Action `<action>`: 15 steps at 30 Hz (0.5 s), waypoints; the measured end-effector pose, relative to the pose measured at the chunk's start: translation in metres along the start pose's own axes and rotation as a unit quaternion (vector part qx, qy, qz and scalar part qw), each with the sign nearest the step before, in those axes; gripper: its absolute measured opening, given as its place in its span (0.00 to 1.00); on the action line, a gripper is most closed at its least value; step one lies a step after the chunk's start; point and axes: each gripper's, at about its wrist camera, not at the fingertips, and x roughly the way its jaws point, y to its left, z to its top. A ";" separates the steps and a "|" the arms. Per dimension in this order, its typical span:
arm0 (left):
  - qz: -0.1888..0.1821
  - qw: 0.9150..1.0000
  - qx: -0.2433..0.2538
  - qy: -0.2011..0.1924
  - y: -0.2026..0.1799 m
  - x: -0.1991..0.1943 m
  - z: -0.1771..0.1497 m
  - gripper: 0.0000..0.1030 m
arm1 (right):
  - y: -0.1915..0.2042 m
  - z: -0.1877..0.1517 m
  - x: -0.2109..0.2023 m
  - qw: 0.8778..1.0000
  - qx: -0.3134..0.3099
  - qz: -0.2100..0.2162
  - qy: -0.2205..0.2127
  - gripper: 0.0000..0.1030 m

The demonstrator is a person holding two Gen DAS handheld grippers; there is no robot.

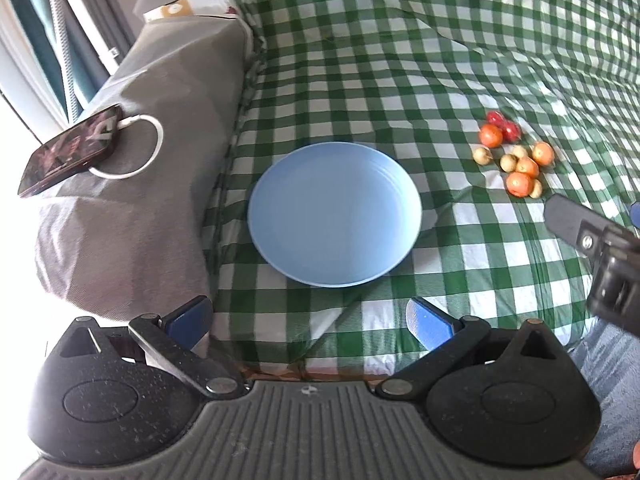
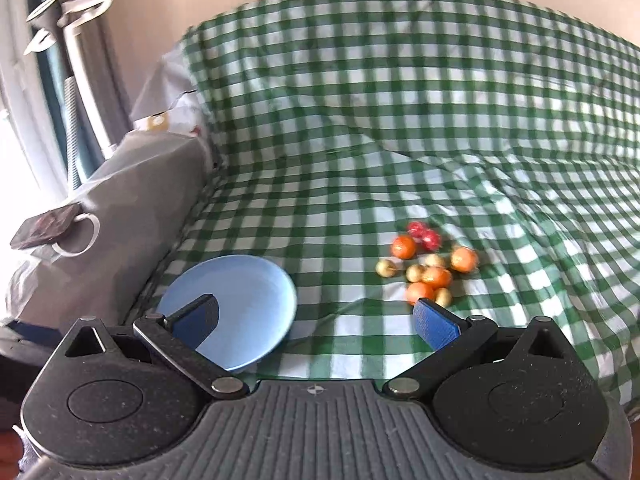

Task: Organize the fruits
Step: 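Move both tools toward the fruit cluster beside the blue plate, then grasp an orange with the left tool while the right tool grasps a wrapped orange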

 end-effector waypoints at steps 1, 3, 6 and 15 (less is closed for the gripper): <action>-0.001 1.000 0.005 0.001 -0.005 0.001 0.002 1.00 | -0.006 -0.001 0.001 1.000 0.005 -0.005 -0.006 1.00; -0.003 1.000 0.014 0.001 -0.015 0.004 0.005 1.00 | -0.020 -0.003 0.003 1.000 0.014 -0.019 -0.020 1.00; -0.018 0.999 0.031 -0.001 -0.031 0.010 0.012 1.00 | -0.044 -0.006 0.011 0.998 0.032 -0.038 -0.025 1.00; -0.068 0.996 0.050 0.011 -0.082 0.043 0.058 1.00 | -0.121 -0.031 0.091 0.992 0.027 -0.120 0.008 0.99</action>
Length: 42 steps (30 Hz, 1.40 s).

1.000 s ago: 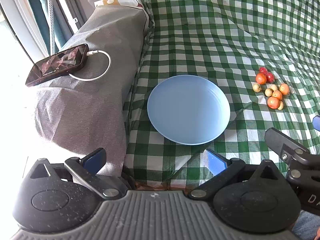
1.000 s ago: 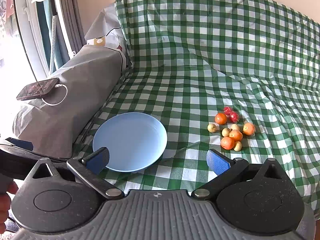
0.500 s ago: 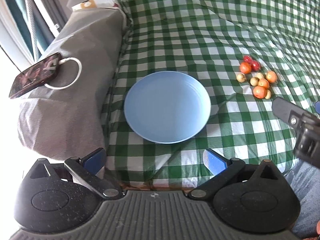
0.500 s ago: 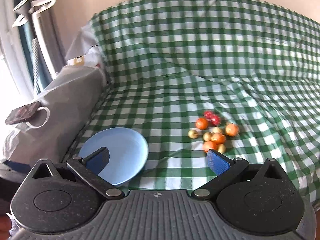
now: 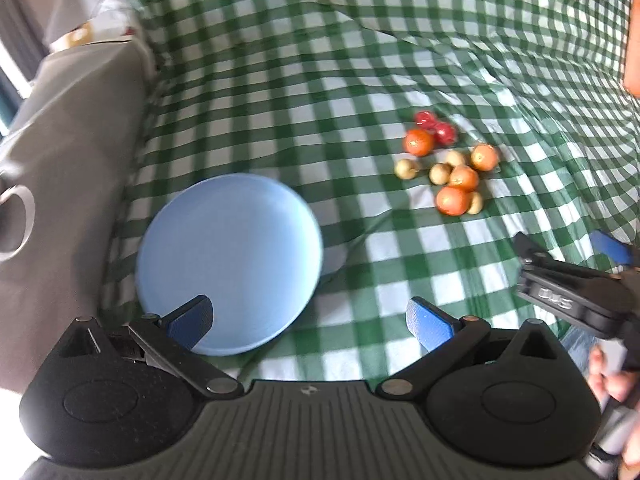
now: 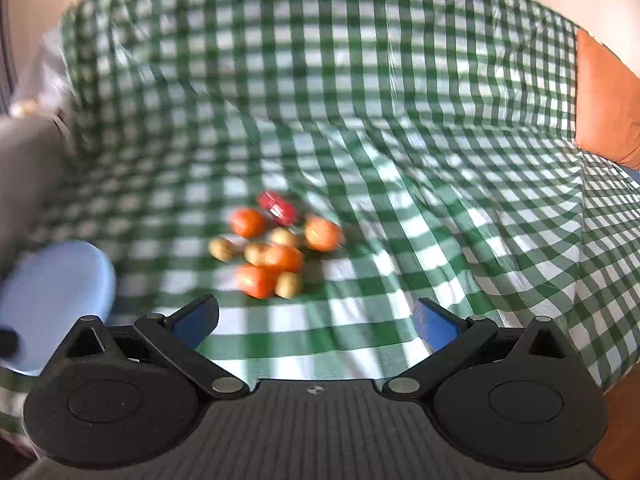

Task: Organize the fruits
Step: 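Grasp an orange with the left tool while the right tool grasps a wrapped orange, then carry both oranges over the blue plate and release them onto it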

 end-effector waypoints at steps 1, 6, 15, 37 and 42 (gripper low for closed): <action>-0.002 1.000 0.005 0.005 -0.005 0.007 0.007 1.00 | -0.004 -0.002 0.015 1.000 -0.005 -0.004 0.007 0.99; -0.007 0.999 0.032 0.002 -0.029 0.039 0.036 1.00 | -0.028 0.002 0.080 0.999 0.007 -0.032 0.006 0.99; -0.075 0.993 0.088 -0.003 -0.086 0.120 0.051 1.00 | -0.057 0.035 0.171 0.999 -0.031 0.040 0.002 0.99; -0.115 0.987 0.107 -0.030 -0.115 0.152 0.075 0.36 | -0.076 0.025 0.178 0.996 -0.012 0.073 -0.039 0.38; -0.096 0.989 0.093 -0.067 -0.090 0.111 0.069 0.36 | -0.084 0.036 0.159 0.997 0.009 0.037 -0.068 0.38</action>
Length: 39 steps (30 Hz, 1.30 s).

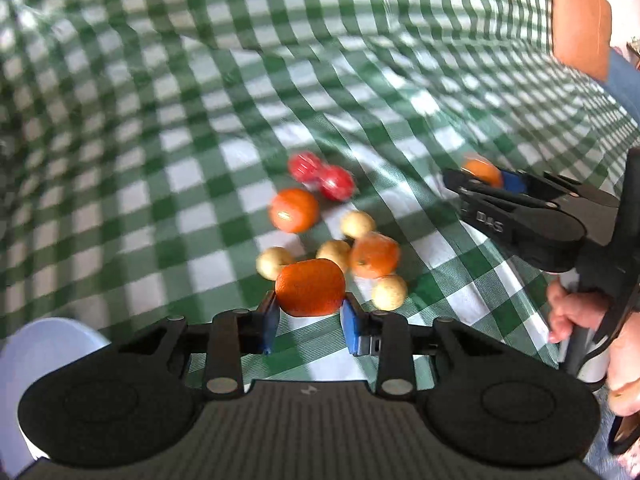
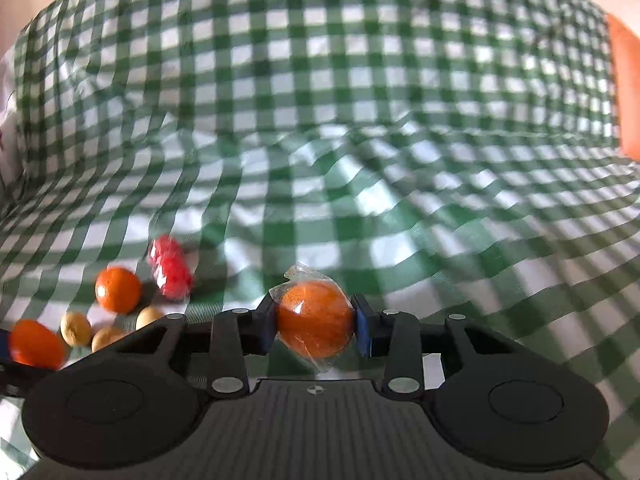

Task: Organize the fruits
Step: 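Carry both oranges over the blue plate and release them onto it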

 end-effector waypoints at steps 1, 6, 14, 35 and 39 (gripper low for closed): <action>0.005 1.000 -0.002 -0.006 0.004 -0.012 -0.002 0.36 | 0.000 0.000 -0.005 1.000 -0.001 -0.001 -0.003 0.38; 0.016 0.999 -0.015 -0.037 0.026 -0.074 -0.024 0.36 | 0.013 -0.007 -0.056 1.000 -0.006 0.022 0.008 0.38; 0.040 0.996 -0.070 -0.039 0.059 -0.150 -0.079 0.36 | 0.085 -0.024 -0.143 0.990 -0.041 0.120 0.060 0.38; 0.060 0.977 -0.176 -0.100 0.126 -0.235 -0.158 0.36 | 0.217 -0.001 -0.237 0.968 -0.107 0.217 0.074 0.38; 0.064 0.977 -0.180 -0.094 0.131 -0.229 -0.159 0.36 | 0.222 -0.002 -0.237 0.968 -0.113 0.209 0.084 0.38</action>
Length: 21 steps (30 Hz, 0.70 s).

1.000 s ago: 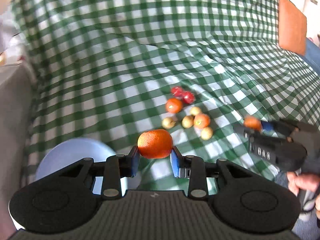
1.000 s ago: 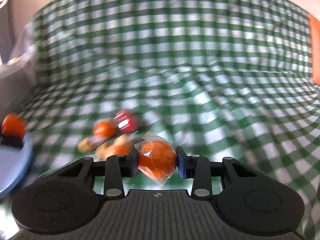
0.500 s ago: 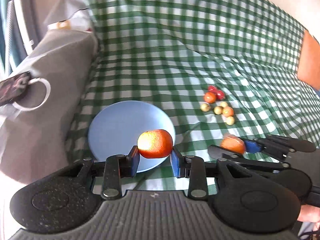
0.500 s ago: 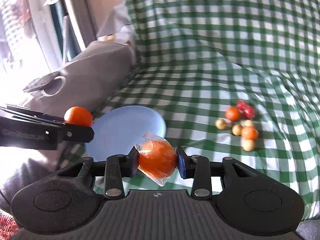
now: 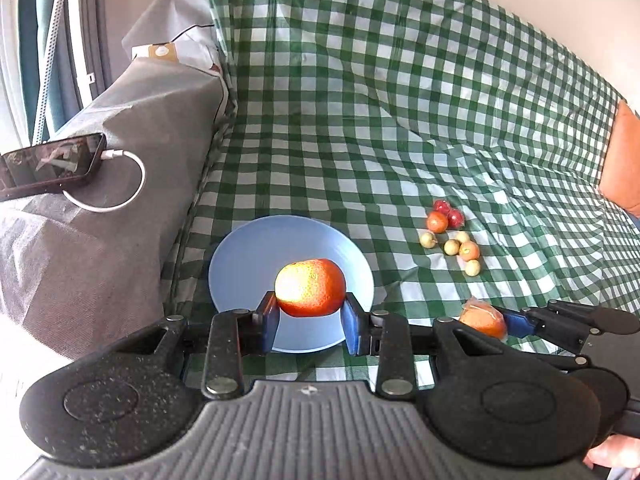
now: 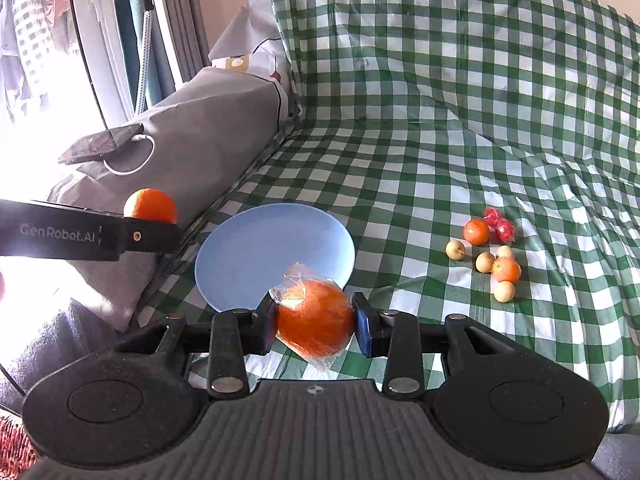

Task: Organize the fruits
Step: 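Carry both oranges over the blue plate and release them onto it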

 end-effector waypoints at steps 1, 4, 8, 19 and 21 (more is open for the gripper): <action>0.001 1.000 -0.001 0.003 0.001 0.003 0.000 0.36 | 0.000 0.000 0.001 1.000 0.000 -0.001 0.003 0.38; 0.007 1.000 -0.002 0.011 0.005 0.014 0.001 0.36 | 0.002 0.001 0.008 1.000 -0.002 -0.003 0.014 0.38; 0.018 0.999 -0.003 0.028 0.012 0.034 0.006 0.36 | 0.007 0.007 0.023 1.000 -0.004 -0.003 0.017 0.38; 0.054 0.996 0.016 0.071 0.030 0.109 0.019 0.36 | 0.012 0.015 0.099 0.997 -0.039 -0.015 0.062 0.38; 0.052 0.995 0.016 0.080 0.032 0.119 0.020 0.36 | 0.012 0.015 0.111 0.996 -0.040 -0.017 0.071 0.38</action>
